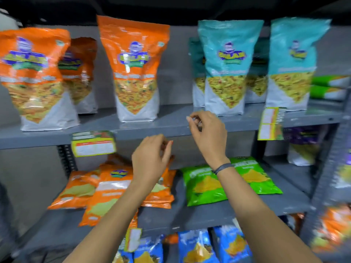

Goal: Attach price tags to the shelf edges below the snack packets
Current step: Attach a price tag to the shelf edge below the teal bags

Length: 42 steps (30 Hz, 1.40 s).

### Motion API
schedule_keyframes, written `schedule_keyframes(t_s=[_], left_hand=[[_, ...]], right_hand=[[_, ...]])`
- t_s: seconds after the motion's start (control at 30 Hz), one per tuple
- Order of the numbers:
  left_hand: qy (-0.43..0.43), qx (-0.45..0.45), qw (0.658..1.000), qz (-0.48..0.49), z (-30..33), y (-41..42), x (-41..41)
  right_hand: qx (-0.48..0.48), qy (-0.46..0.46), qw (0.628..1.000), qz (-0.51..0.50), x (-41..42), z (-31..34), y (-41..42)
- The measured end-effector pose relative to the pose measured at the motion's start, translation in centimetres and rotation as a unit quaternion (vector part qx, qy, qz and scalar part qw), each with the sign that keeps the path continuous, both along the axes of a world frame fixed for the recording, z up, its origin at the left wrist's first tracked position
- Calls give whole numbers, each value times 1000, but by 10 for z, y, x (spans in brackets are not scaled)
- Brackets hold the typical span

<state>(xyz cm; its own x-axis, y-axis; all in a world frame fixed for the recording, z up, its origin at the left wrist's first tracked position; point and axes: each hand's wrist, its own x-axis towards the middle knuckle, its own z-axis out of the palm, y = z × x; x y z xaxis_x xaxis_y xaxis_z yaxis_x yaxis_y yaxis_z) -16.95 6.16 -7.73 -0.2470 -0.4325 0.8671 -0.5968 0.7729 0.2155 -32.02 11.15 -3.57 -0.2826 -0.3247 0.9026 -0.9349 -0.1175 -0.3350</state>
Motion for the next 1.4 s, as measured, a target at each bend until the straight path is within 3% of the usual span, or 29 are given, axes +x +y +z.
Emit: schedule_keyframes(t_s=[0.17,0.37,0.47,0.57,0.63,0.7,0.8,0.87,0.97,1.03,1.23,1.4], left_hand=[[-15,41,994,-101,-5,51,-125],[-11,-88,993,-74,39,71,-243],[-99,-59,992,-54,68,72,-281],[-201,1,979,-27,83,70,-307],[-226,29,974,-11,89,67,-316],[-228,51,972,-1,92,69,-321],[-205,81,975,1,91,77,-320],[-164,102,981,-15,84,83,-312],[-123,134,983,-15,68,87,-296],[-123,146,982,3,54,88,-290],[-130,128,982,50,38,86,-291],[-123,126,983,43,40,84,-291]], right_hand=[[-60,-22,994,-93,-119,1,57],[-73,-193,970,-124,-217,-28,89],[4,-334,942,-17,-236,-51,84],[62,-459,874,149,-242,-55,76],[80,-510,820,249,-240,-51,71],[93,-516,806,274,-242,-47,70],[101,-499,815,276,-250,-48,78],[100,-458,840,272,-260,-51,85],[125,-305,929,168,-277,-52,92],[129,-233,961,79,-285,-49,95],[129,-189,973,3,-282,-39,94],[111,-181,976,37,-288,-36,94]])
